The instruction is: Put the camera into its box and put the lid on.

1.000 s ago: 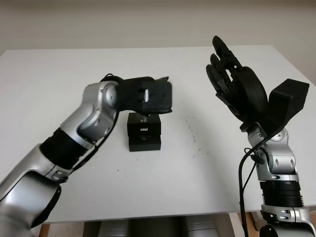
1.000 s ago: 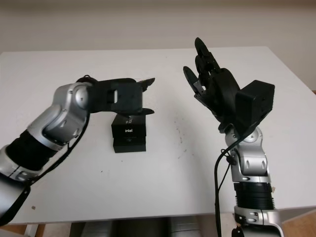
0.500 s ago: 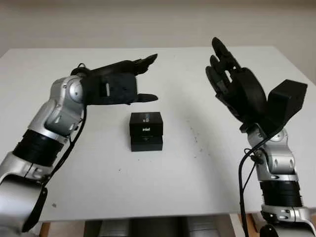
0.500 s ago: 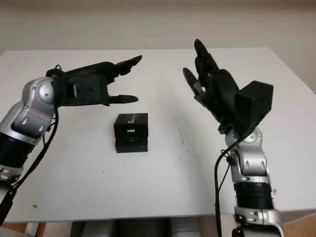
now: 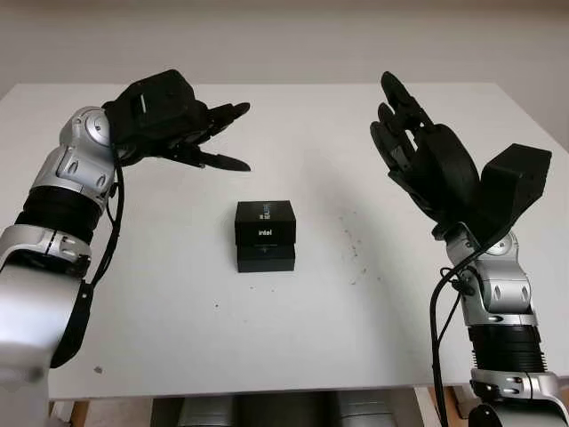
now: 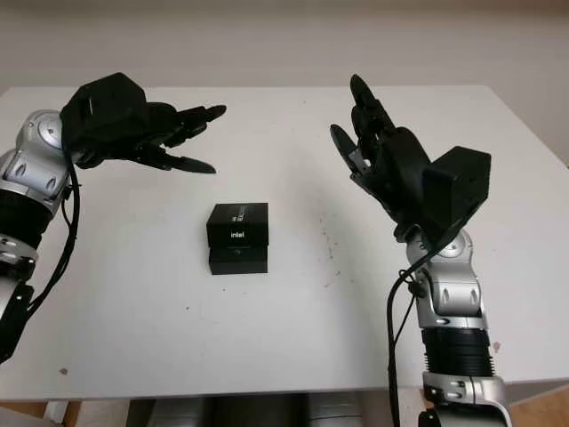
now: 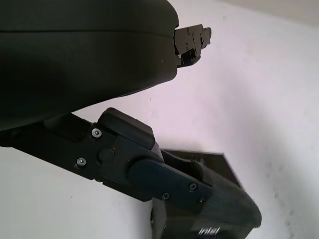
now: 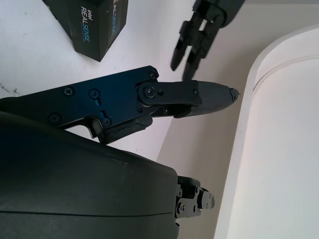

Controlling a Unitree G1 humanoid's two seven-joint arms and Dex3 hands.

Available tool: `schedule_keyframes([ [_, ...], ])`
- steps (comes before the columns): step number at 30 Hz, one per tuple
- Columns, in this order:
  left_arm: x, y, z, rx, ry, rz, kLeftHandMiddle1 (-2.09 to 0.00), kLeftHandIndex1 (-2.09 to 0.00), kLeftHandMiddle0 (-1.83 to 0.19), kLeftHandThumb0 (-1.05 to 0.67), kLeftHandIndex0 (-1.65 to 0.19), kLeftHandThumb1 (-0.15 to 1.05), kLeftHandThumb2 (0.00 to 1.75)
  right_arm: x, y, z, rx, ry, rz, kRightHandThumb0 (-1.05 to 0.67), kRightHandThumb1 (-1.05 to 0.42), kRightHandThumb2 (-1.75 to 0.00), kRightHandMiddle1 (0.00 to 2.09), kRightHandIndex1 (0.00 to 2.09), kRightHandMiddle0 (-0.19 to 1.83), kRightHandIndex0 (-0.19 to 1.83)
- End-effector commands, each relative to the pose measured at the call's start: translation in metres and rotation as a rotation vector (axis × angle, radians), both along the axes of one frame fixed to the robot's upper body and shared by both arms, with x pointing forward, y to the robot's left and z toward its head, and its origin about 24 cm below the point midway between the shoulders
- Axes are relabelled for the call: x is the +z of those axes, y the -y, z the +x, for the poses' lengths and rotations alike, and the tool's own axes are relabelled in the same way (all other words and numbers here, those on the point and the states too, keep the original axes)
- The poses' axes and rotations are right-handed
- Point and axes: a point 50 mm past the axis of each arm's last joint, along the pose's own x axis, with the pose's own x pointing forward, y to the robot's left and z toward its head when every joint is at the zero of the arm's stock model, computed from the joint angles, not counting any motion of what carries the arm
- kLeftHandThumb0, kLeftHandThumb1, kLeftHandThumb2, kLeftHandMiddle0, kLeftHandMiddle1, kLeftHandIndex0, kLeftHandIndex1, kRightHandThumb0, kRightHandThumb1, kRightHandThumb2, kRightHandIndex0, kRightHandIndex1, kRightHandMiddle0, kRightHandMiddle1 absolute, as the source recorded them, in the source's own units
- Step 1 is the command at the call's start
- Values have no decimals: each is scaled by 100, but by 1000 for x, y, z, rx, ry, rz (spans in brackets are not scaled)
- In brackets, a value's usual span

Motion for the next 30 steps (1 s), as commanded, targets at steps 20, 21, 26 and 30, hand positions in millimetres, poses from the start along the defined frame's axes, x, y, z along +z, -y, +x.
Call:
schedule_keyframes([
  [20,-5,28,-3,-138,-83,-14,-2,0,17,-93,19,92,5,6,4,-1,-29,20,-18,-62,-105,-33,7,6,-1,-9],
  [21,-5,29,-3,-142,-80,-11,-1,0,18,-93,19,92,5,6,4,-1,-28,19,-16,-62,-105,-32,6,5,-1,-10],
  [26,-9,36,-2,-140,-71,36,0,0,19,-93,19,92,5,6,4,-2,-33,17,-33,-63,-105,-33,6,5,-2,-10],
  [30,-11,40,-3,-145,-84,96,-11,0,-3,-99,19,91,5,6,4,-2,-33,18,-24,-62,-105,-34,6,6,-1,-9],
])
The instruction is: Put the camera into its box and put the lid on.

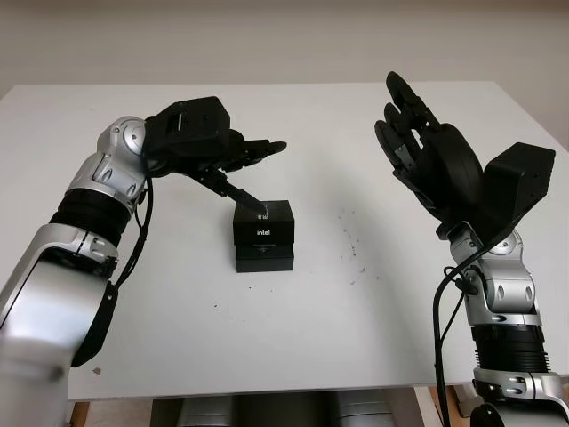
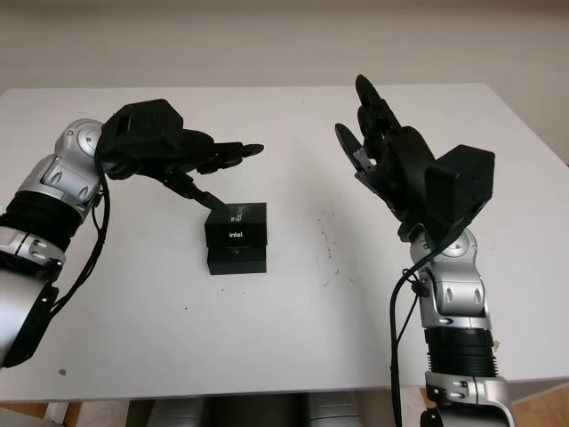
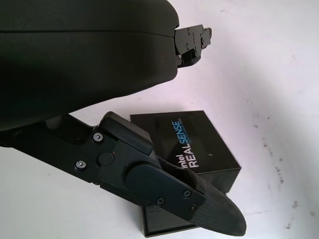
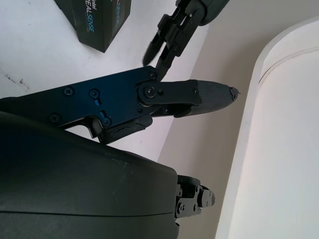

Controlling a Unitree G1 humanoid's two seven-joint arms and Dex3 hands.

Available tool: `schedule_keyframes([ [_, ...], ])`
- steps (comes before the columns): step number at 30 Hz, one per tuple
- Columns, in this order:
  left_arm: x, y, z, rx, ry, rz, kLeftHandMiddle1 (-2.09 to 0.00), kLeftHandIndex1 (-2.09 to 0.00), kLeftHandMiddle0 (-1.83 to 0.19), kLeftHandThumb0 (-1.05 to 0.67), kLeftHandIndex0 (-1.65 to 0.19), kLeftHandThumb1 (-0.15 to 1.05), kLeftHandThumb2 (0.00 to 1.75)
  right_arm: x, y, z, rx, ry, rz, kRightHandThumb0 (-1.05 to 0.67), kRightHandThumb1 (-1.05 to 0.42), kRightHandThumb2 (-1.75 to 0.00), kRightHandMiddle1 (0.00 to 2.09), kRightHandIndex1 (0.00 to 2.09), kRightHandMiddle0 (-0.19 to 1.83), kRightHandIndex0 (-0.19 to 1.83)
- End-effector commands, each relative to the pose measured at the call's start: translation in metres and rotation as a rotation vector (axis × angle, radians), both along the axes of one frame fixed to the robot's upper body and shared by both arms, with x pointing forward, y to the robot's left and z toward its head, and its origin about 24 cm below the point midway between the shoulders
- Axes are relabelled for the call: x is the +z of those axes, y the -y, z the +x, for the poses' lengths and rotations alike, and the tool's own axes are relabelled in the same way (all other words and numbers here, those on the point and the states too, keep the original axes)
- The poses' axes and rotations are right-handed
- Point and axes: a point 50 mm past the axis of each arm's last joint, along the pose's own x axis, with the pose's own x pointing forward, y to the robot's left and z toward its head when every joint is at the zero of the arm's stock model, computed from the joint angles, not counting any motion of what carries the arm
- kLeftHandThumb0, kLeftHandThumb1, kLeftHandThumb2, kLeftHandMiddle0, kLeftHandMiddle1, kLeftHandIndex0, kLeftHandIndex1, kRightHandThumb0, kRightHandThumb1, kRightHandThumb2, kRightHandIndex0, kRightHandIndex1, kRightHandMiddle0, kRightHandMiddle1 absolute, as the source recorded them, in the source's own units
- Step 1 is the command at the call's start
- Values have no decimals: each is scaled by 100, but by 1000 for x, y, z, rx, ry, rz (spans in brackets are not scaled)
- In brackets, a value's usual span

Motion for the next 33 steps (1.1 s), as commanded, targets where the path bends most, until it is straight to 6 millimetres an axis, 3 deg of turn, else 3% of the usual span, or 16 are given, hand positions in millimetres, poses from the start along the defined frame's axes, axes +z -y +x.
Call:
schedule_keyframes([
  [1,0,4,-1,-19,12,33,-10,0,-1,-100,19,91,5,5,1,-2,2,18,4,-63,-105,-33,6,5,-1,-10],
  [5,-2,6,-1,-34,35,103,-4,0,9,-102,19,90,5,5,0,-2,1,15,4,-62,-105,-33,6,5,-2,-11],
  [9,-3,7,-2,-37,20,136,-8,0,-2,-97,19,86,4,5,1,-3,0,17,2,-62,-105,-34,5,5,-2,-11],
  [12,-5,7,-2,-46,10,170,-2,0,14,-94,19,85,4,5,1,-3,-4,22,-1,-62,-105,-33,6,5,-2,-10],
  [16,-7,7,-2,-58,4,207,0,0,19,-94,19,86,5,6,1,-3,-11,27,-17,-61,-105,-34,6,6,-1,-9],
  [19,-8,7,-2,-57,1,209,-8,0,3,-94,19,86,5,5,1,-2,-9,25,1,-61,-105,-34,6,6,0,-9],
  [20,-9,8,-2,-56,1,201,-23,0,-5,-94,19,85,5,5,1,-2,-7,24,4,-61,-105,-33,6,6,-1,-9],
  [21,-10,8,-3,-54,8,190,-60,0,-1,-93,19,85,5,5,1,-2,-3,23,8,-62,-105,-33,6,5,-1,-10],
  [23,-12,8,-3,-52,29,155,-86,-2,6,-92,18,84,5,5,1,-3,2,19,11,-63,-105,-32,6,5,-1,-10],
  [24,-12,9,-3,-51,43,140,-135,-4,7,-89,16,83,5,5,1,-3,0,19,5,-63,-105,-32,6,5,-1,-11],
  [26,-14,10,-4,-47,90,128,-181,-6,4,-86,13,83,5,6,1,-4,-2,23,-1,-63,-105,-33,6,5,-1,-10],
  [27,-15,10,-5,-47,116,125,-141,-9,13,-84,7,82,5,6,1,-4,-4,23,-1,-62,-105,-33,6,6,0,-10],
  [29,-18,11,-6,-46,154,123,-60,-10,4,-82,0,83,5,6,1,-4,-5,22,1,-62,-105,-33,6,6,0,-9],
  [31,-21,12,-6,-41,185,124,-25,-12,-12,-79,-8,85,6,6,1,-4,-1,24,3,-62,-105,-33,6,5,-1,-10],
  [33,-23,12,-7,-44,208,117,-21,-15,-24,-75,-14,86,6,6,1,-4,1,24,3,-62,-105,-33,5,5,-2,-10],
])
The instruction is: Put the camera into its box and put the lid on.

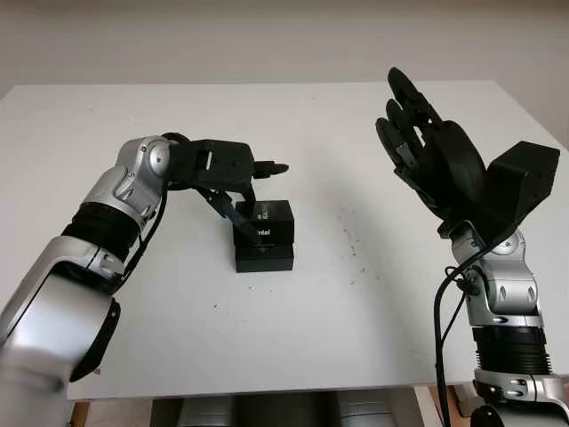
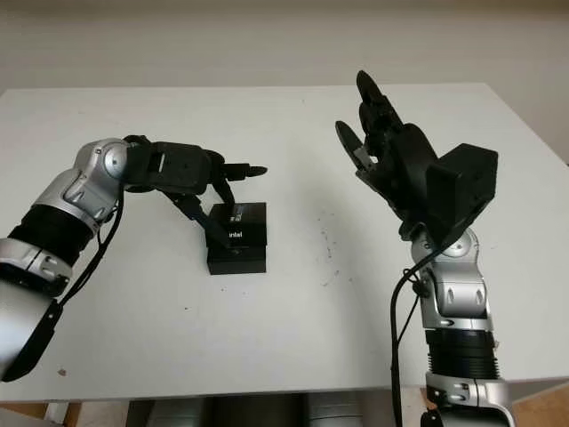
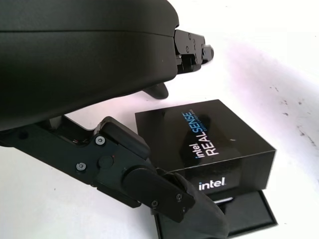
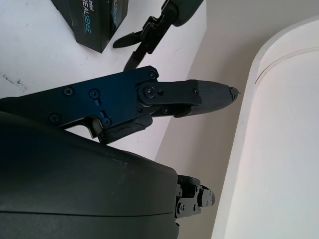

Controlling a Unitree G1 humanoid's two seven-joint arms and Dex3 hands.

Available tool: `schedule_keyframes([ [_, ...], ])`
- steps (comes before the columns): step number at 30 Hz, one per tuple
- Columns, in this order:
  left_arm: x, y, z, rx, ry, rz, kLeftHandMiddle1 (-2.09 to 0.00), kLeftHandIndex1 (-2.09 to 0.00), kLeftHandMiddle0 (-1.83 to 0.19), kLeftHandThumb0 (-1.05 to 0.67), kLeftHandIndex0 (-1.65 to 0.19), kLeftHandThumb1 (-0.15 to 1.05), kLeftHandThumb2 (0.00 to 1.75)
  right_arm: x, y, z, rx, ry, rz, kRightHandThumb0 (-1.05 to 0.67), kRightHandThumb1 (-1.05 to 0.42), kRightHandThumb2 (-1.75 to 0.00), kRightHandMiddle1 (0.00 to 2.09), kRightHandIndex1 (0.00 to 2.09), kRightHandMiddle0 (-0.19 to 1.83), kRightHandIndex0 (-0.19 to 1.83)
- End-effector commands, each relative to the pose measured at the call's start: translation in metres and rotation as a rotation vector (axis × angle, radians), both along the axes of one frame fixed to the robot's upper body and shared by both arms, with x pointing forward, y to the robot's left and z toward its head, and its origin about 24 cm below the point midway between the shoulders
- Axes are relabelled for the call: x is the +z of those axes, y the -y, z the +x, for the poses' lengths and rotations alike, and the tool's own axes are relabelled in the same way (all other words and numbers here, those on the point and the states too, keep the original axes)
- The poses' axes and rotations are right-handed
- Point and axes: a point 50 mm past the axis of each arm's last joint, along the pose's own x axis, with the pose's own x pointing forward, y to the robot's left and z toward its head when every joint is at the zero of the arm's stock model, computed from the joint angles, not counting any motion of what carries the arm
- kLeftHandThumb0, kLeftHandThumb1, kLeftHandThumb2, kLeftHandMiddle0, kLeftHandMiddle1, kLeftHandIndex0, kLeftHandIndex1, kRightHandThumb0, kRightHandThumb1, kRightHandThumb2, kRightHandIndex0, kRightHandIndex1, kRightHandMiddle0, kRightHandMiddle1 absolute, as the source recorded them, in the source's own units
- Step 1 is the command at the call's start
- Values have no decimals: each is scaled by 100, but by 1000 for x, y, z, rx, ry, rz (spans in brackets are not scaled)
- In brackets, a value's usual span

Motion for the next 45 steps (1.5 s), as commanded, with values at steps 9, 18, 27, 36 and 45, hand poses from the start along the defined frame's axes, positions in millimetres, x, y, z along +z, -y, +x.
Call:
schedule_keyframes([
  [9,-4,4,-2,-9,39,73,-52,-30,-10,-81,-14,91,5,3,2,-2,-8,11,-9,-62,-105,-33,6,6,-1,-9],
  [18,-14,8,-6,-52,137,153,-115,-66,6,-83,-5,92,6,5,2,-3,-13,5,-8,-61,-105,-33,6,5,-1,-10],
  [27,-19,7,-9,-106,213,163,-157,-140,-14,-54,-9,99,6,5,2,-4,-9,3,-5,-60,-105,-33,6,5,0,-10],
  [36,-15,7,-10,-92,278,121,-181,-147,-15,-36,-5,105,30,4,2,-3,-10,5,-10,-59,-105,-33,6,5,-1,-10],
  [45,-4,9,-12,-48,318,70,-197,-157,-11,-38,-3,105,36,3,2,-3,-10,-1,0,-61,-105,-32,6,5,0,-10],
])
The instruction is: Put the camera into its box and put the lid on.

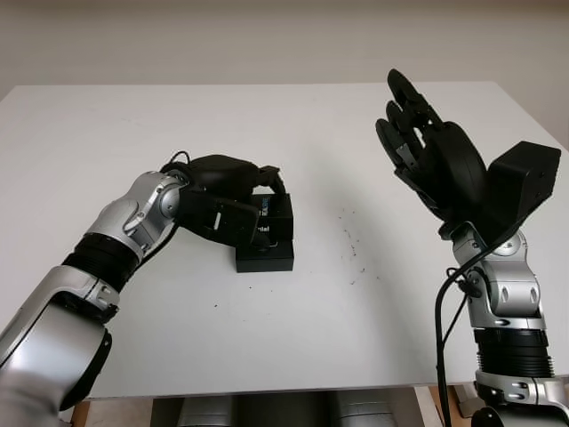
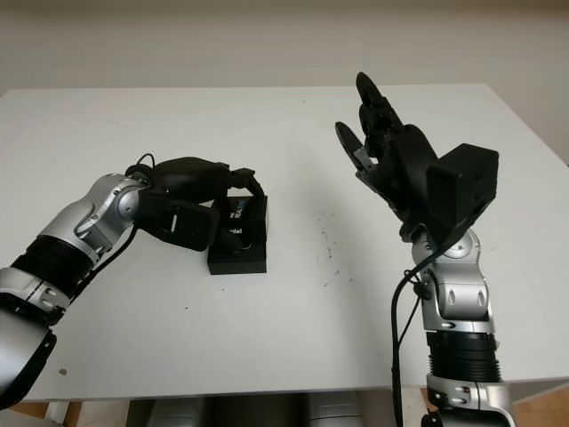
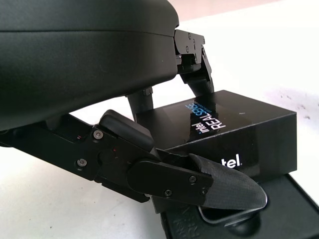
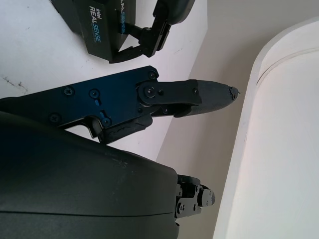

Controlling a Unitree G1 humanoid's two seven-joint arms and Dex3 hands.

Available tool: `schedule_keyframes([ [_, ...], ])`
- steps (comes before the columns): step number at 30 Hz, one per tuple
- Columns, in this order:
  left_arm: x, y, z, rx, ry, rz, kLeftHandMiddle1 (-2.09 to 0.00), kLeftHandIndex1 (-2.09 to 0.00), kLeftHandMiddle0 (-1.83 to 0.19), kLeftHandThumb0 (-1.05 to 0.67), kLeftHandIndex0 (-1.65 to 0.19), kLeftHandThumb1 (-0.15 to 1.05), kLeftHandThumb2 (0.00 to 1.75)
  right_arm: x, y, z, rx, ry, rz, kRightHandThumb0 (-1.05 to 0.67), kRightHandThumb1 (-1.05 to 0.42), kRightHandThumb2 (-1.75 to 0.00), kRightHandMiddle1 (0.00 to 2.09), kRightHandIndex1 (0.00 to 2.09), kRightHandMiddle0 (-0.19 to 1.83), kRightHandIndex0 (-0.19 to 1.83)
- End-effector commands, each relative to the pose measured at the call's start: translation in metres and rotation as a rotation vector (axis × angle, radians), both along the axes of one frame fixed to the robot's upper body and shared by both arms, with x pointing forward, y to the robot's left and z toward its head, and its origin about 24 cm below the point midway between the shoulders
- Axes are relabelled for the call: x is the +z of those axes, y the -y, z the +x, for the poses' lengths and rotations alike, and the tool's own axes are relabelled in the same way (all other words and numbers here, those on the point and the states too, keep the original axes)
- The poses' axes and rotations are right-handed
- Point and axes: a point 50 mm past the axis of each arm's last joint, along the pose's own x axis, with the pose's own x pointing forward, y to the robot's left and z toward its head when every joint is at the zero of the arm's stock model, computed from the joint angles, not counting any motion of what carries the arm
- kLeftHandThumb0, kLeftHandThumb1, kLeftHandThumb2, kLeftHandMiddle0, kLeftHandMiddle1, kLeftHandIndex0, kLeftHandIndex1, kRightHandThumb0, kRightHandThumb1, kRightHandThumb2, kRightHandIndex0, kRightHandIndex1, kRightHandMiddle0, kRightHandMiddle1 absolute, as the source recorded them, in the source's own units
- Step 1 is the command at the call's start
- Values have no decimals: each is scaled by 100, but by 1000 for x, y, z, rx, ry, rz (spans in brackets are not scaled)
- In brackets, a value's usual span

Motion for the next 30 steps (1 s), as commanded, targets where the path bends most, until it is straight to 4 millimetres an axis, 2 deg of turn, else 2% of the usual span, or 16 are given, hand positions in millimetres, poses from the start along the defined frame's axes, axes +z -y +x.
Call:
schedule_keyframes([
  [1,7,2,-2,-9,17,-24,-194,-156,-12,-37,-3,105,35,2,2,-1,-4,10,-1,-61,-105,-32,6,5,1,-10],
  [5,10,4,-5,-15,12,-25,-180,-140,-13,-37,-9,105,33,4,2,-1,-13,13,-23,-62,-105,-32,6,6,2,-9],
  [12,11,3,-9,-17,-2,-34,-183,-140,-15,-37,-10,105,31,5,1,0,-24,9,-32,-58,-105,-32,7,6,3,-8],
  [15,11,3,-12,-18,-10,-27,-189,-146,-12,-37,-8,105,32,5,1,-1,-21,14,-41,-58,-105,-32,7,6,3,-9],
  [17,10,3,-14,-26,-7,-33,-204,-171,-17,-36,-6,105,31,6,1,-1,-24,15,-45,-57,-105,-32,6,6,3,-8],
  [20,8,2,-17,-35,-2,-40,-209,-193,-25,-36,-4,105,29,5,1,-1,-30,18,-55,-57,-105,-32,6,6,3,-7],
  [26,4,2,-21,-29,13,-43,-209,-197,-23,-35,-6,105,25,5,0,0,-16,13,-29,-57,-105,-31,6,6,1,-8],
  [30,0,4,-26,-5,54,-34,-209,-209,-61,-32,-19,105,24,4,0,-1,-10,12,-22,-57,-105,-31,5,5,1,-9],
])
